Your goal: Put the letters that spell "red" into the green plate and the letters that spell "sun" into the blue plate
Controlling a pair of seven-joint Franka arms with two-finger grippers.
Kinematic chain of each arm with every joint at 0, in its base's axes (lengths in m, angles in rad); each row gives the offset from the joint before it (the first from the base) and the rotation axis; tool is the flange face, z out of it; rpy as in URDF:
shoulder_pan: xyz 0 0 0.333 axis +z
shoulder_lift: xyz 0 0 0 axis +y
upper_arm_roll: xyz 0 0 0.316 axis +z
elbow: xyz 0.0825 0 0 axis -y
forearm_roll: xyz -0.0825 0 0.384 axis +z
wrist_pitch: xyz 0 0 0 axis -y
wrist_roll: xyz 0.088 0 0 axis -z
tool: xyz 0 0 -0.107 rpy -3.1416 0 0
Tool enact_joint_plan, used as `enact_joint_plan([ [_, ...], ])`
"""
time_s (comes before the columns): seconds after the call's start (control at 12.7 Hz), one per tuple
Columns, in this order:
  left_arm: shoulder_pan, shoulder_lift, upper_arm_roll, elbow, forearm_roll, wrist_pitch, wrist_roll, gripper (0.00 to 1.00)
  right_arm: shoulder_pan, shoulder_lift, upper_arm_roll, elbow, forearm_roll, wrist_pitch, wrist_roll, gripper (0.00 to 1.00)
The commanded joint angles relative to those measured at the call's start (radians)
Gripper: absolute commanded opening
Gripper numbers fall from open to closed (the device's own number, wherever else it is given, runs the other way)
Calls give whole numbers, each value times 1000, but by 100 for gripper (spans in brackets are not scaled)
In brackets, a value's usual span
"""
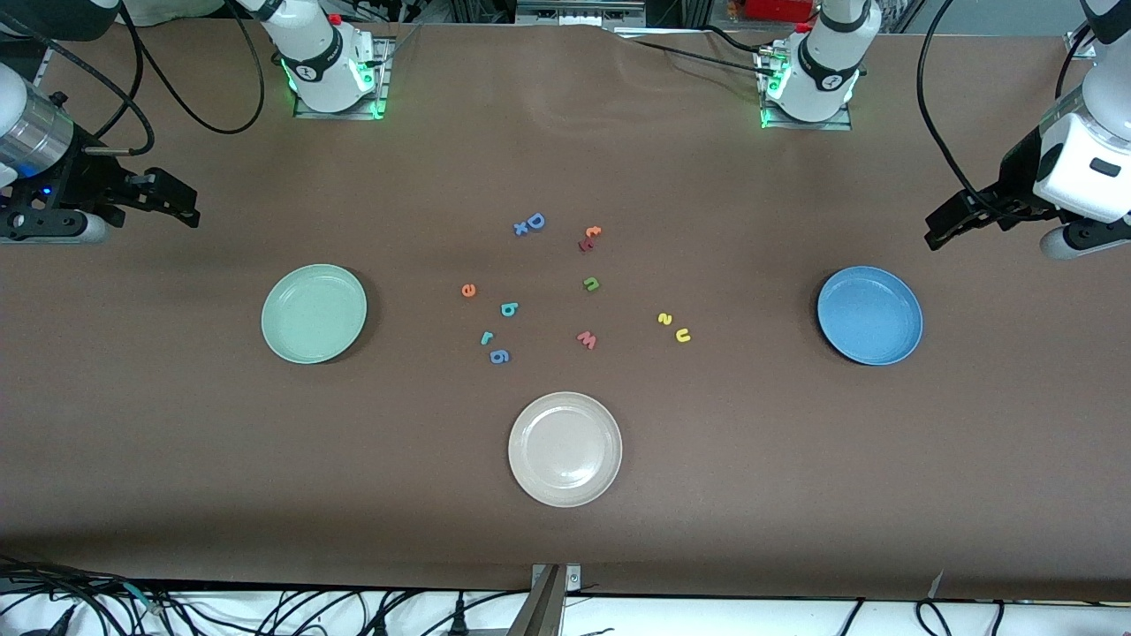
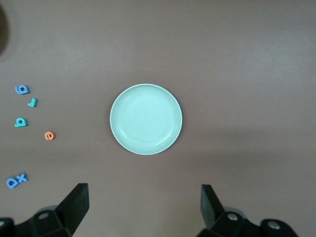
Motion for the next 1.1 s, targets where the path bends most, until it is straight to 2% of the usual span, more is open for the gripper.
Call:
enact_joint_plan([
  [0.0,4,4,-3,24,-16,-18,-4,100,-8,8,6,24,-11,-18,-14,100],
  [1.02,4,4,-2,24,-16,-18,-4,100,-10,6,6,24,-10,-38,-15,100],
])
